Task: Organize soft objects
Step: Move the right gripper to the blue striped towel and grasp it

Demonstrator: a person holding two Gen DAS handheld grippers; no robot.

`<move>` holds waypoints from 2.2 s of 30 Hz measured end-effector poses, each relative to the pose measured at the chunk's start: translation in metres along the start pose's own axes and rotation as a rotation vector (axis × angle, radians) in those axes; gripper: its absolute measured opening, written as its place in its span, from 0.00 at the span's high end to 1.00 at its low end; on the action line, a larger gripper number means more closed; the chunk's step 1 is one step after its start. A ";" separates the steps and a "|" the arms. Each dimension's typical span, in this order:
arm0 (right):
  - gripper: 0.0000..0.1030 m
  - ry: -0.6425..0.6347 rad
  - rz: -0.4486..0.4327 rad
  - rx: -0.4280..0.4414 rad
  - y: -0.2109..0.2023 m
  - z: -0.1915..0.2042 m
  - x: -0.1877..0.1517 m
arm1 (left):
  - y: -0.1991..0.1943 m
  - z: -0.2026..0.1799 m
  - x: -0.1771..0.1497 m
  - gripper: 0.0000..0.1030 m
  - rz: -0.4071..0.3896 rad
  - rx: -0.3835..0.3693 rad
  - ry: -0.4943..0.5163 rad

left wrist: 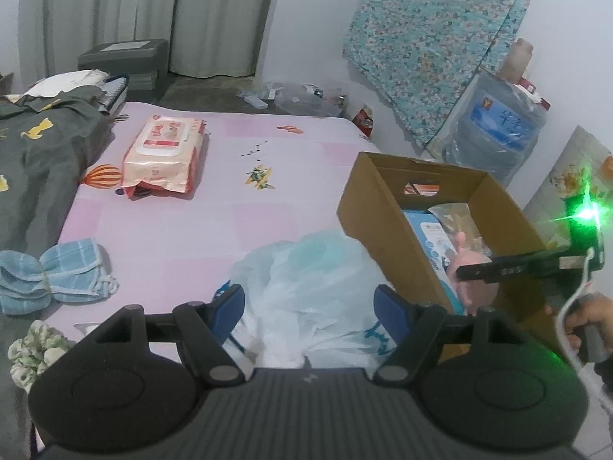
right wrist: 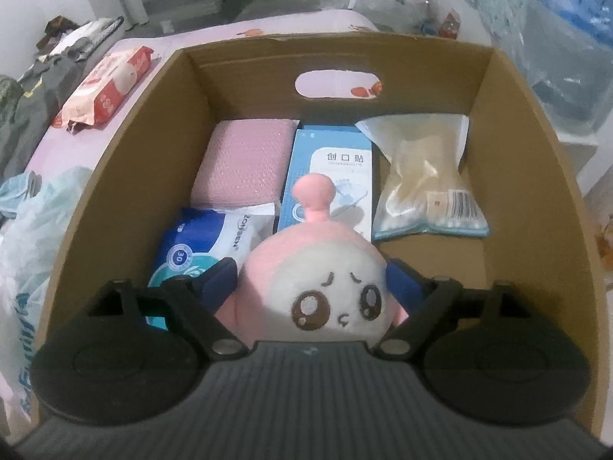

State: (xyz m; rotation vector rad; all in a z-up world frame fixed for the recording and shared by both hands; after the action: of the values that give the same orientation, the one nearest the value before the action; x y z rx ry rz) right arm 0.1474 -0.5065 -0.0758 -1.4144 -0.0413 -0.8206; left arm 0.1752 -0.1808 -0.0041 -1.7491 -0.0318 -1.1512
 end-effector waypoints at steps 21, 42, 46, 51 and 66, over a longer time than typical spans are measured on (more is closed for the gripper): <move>0.06 0.000 -0.010 0.436 -0.069 0.151 0.042 | -0.072 0.110 -0.051 0.22 -0.033 0.319 -0.117; 0.12 -0.208 0.524 0.659 0.118 0.477 0.026 | 0.011 0.205 -0.072 0.36 0.119 0.253 -0.372; 0.13 -0.221 0.561 0.701 0.158 0.516 0.020 | 0.029 0.215 -0.077 0.36 0.156 0.242 -0.400; 0.16 -0.239 0.617 0.679 0.194 0.529 0.006 | 0.043 0.225 -0.082 0.36 0.181 0.251 -0.423; 0.54 -0.270 0.744 0.608 0.186 0.463 -0.017 | 0.053 0.235 -0.077 0.47 0.190 0.321 -0.433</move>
State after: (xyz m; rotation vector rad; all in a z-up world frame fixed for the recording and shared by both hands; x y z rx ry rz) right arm 0.4344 -0.1045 -0.1479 -0.8422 0.0286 0.0197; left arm 0.3181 0.0010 -0.1069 -1.6398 -0.2902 -0.5791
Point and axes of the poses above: each gripper's, at about its wrist camera, not at the fingertips, and y roughly the way its jaws point, z to its left, x to its top, the point moved 6 cm from there along y, roughly the way its jaws point, and after that the axes turned 14 degrees about y, right-handed, at the moved point
